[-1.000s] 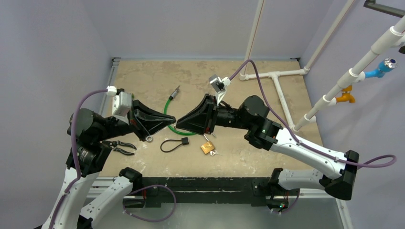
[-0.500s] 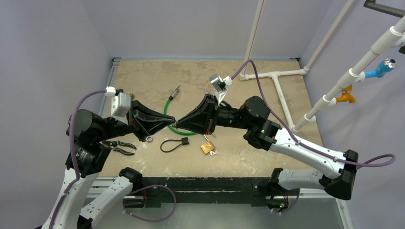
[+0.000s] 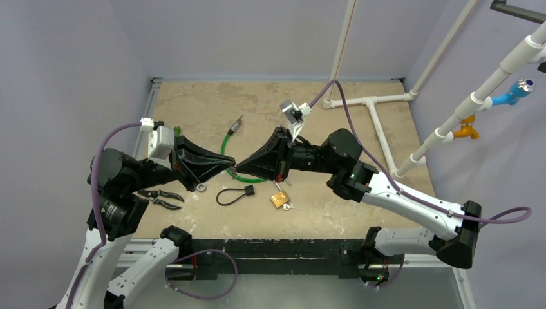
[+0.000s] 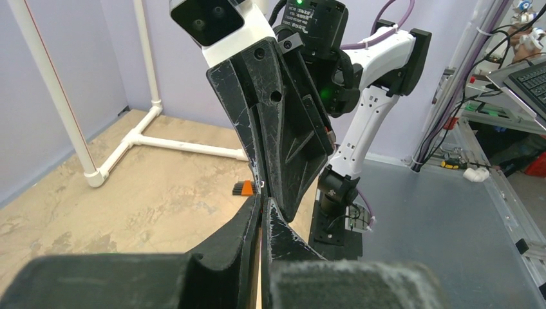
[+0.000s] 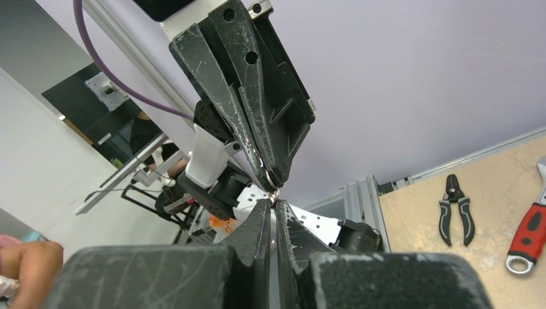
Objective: Unlock with the key
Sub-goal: Pick up the key from the center of the board.
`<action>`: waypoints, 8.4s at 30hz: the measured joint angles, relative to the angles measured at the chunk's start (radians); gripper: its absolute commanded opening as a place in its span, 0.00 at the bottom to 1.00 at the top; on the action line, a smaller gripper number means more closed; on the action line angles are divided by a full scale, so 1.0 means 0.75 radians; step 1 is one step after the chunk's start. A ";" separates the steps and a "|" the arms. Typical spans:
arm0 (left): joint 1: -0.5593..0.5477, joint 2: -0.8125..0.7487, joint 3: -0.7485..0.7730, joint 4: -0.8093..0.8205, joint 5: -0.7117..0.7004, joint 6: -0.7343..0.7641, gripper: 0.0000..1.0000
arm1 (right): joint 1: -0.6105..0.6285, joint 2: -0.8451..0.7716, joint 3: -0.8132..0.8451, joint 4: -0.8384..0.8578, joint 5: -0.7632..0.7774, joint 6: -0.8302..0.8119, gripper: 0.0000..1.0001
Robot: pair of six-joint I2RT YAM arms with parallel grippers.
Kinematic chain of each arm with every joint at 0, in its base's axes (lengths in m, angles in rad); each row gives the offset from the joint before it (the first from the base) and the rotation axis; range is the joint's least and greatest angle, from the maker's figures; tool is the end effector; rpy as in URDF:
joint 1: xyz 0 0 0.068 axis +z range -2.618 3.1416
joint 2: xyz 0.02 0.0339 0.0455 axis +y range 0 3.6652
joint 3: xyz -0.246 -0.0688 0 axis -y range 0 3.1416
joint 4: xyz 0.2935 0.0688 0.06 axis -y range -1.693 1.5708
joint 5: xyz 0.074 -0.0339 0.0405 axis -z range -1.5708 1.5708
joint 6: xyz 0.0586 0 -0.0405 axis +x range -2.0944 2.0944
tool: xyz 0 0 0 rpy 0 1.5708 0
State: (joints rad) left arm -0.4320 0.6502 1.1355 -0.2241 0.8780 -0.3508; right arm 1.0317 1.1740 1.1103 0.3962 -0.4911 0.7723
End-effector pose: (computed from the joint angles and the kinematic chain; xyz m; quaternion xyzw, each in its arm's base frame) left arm 0.1296 -0.1094 0.4812 0.3592 0.5371 -0.5132 0.5649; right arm 0.1511 0.3063 0.4226 -0.2691 0.5326 0.7072 0.3791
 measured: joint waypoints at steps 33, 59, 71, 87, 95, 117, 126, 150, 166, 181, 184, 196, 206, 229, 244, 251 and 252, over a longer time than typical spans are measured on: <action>0.000 0.019 0.000 -0.073 0.064 0.002 0.26 | 0.003 -0.049 0.238 -0.612 0.229 -0.276 0.00; -0.013 0.066 -0.067 -0.227 0.307 0.272 0.66 | 0.003 -0.014 0.372 -0.876 -0.045 -0.416 0.00; -0.055 0.090 -0.125 -0.098 0.327 0.218 0.16 | 0.003 0.006 0.372 -0.811 -0.080 -0.402 0.00; -0.055 0.069 -0.046 -0.226 0.315 0.301 0.00 | 0.006 -0.027 0.345 -0.788 -0.082 -0.400 0.00; -0.055 0.065 0.048 -0.384 0.324 0.402 0.00 | 0.009 -0.032 0.334 -0.791 -0.077 -0.402 0.00; -0.055 0.098 0.121 -0.592 0.197 0.495 0.00 | 0.096 -0.011 0.361 -0.856 -0.015 -0.494 0.42; -0.055 0.111 0.122 -0.623 0.180 0.496 0.00 | 0.175 0.105 0.512 -0.977 0.148 -0.627 0.31; -0.055 0.104 0.122 -0.643 0.188 0.510 0.00 | 0.304 0.168 0.665 -1.100 0.413 -0.797 0.49; -0.055 0.116 0.148 -0.687 0.175 0.546 0.00 | 0.329 0.158 0.652 -1.120 0.489 -0.814 0.00; -0.055 0.108 0.189 -0.724 0.176 0.564 0.00 | 0.330 0.018 0.490 -1.069 0.502 -0.761 0.00; -0.055 0.102 0.191 -0.724 0.182 0.563 0.02 | 0.332 0.007 0.468 -1.049 0.503 -0.749 0.00; -0.054 0.071 0.188 -0.694 0.350 0.470 0.50 | 0.335 -0.111 0.308 -0.924 0.534 -0.696 0.00; -0.054 0.054 0.188 -0.694 0.262 0.479 0.44 | 0.323 -0.143 0.286 -0.907 0.608 -0.691 0.00; -0.051 0.118 0.156 -0.484 0.570 0.423 0.27 | 0.322 -0.153 0.237 -0.713 0.281 -0.610 0.00; -0.046 0.075 0.159 -0.536 0.401 0.495 0.29 | 0.322 -0.152 0.237 -0.652 0.243 -0.584 0.00; -0.046 0.071 0.159 -0.516 0.363 0.487 0.29 | 0.322 -0.142 0.235 -0.647 0.243 -0.577 0.00; -0.046 0.071 0.159 -0.510 0.368 0.480 0.29 | 0.322 -0.137 0.235 -0.648 0.243 -0.577 0.00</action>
State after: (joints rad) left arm -0.4667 0.7036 1.2549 -0.6067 1.1542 0.0093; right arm 1.2732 1.0714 1.2869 -0.0898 -0.3088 0.3397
